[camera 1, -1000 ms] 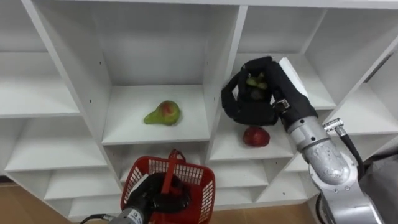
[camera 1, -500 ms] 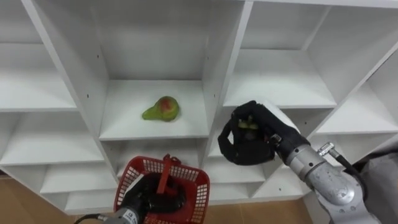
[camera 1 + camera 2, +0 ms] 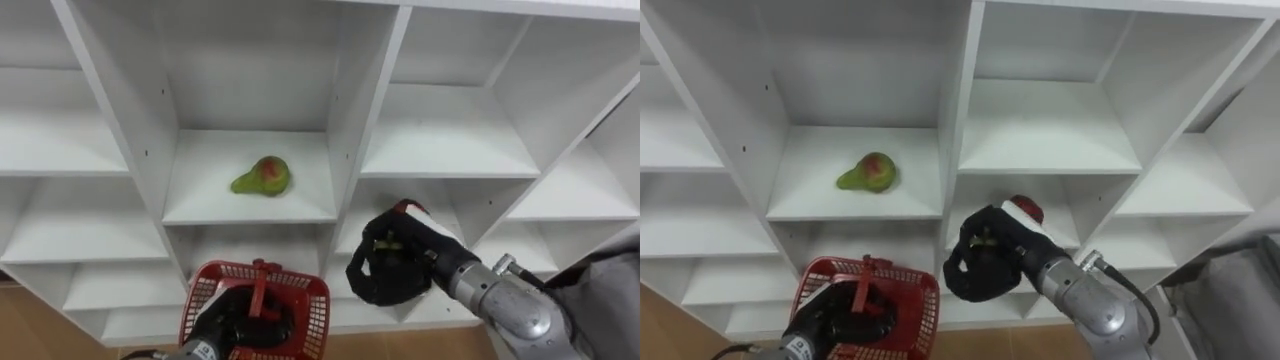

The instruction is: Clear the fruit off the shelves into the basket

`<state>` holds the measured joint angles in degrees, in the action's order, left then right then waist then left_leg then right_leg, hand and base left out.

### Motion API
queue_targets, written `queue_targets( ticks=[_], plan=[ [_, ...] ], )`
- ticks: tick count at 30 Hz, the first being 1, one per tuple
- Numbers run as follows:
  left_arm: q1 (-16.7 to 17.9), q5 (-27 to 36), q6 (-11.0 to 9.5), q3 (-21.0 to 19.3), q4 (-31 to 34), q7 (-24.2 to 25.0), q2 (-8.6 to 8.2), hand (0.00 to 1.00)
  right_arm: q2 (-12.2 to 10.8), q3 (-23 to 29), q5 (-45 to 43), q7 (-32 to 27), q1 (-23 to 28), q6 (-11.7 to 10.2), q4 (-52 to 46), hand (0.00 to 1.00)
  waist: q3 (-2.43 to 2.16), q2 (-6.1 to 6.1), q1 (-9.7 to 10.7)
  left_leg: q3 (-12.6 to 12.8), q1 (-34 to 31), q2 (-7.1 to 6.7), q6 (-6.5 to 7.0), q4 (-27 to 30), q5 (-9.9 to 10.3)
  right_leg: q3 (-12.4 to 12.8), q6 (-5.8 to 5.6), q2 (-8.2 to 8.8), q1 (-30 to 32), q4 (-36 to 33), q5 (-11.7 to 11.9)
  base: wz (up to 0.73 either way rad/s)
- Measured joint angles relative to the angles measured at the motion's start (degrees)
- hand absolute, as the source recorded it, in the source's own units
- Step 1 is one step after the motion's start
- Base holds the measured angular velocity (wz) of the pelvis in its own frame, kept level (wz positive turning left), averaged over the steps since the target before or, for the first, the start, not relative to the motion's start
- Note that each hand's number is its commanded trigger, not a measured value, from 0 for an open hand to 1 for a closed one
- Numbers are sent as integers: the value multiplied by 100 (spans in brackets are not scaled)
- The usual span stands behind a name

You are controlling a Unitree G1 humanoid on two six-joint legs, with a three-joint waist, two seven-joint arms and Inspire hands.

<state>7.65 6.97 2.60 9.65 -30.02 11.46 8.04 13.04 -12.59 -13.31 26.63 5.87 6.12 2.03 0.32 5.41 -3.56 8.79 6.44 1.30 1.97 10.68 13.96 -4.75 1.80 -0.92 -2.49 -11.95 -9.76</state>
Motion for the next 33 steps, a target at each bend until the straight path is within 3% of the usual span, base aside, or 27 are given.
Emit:
queue_targets(
  ticks=[4,6,9,14,25,29,33],
  plan=[
    [4,-31,18,2,84,-7,-6,100,-149,-9,6,-45,4,13,253,100,4,-44,-7,0,3,7,-1,7,0,-7,2,-4,41,-45,1,0],
    [40,-10,38,61,287,-97,-10,100,-213,-37,260,-201,7,12,455,100,12,-81,2,-12,-16,4,0,15,0,-40,2,0,32,-59,1,0],
    [41,20,34,146,306,-164,19,100,-242,-165,529,-412,-1,-23,811,100,-15,-127,10,-20,-20,0,0,21,0,-62,1,10,26,-59,1,1],
    [68,30,29,317,307,-191,15,100,-399,-211,999,-567,-32,-48,1510,100,-1,-168,-1,-26,-17,-8,1,64,-2,-72,-1,27,-4,-56,0,0],
    [91,29,26,416,306,-214,-36,100,-474,-316,2036,-1051,-36,-132,2004,100,24,-189,-26,-111,-81,-15,0,89,-1,-130,0,31,-47,32,1,4],
    [85,31,10,450,307,-221,-60,100,-472,-410,2423,-1247,-47,-270,2148,100,32,-224,-38,-113,-74,-15,0,92,-1,-138,0,31,-43,45,1,0],
    [83,27,-18,484,305,-218,-81,100,-483,-477,2836,-1354,-42,-295,2257,100,69,-278,-5,-127,-79,-22,0,88,-1,-190,-1,43,-46,45,2,0]
  ],
)
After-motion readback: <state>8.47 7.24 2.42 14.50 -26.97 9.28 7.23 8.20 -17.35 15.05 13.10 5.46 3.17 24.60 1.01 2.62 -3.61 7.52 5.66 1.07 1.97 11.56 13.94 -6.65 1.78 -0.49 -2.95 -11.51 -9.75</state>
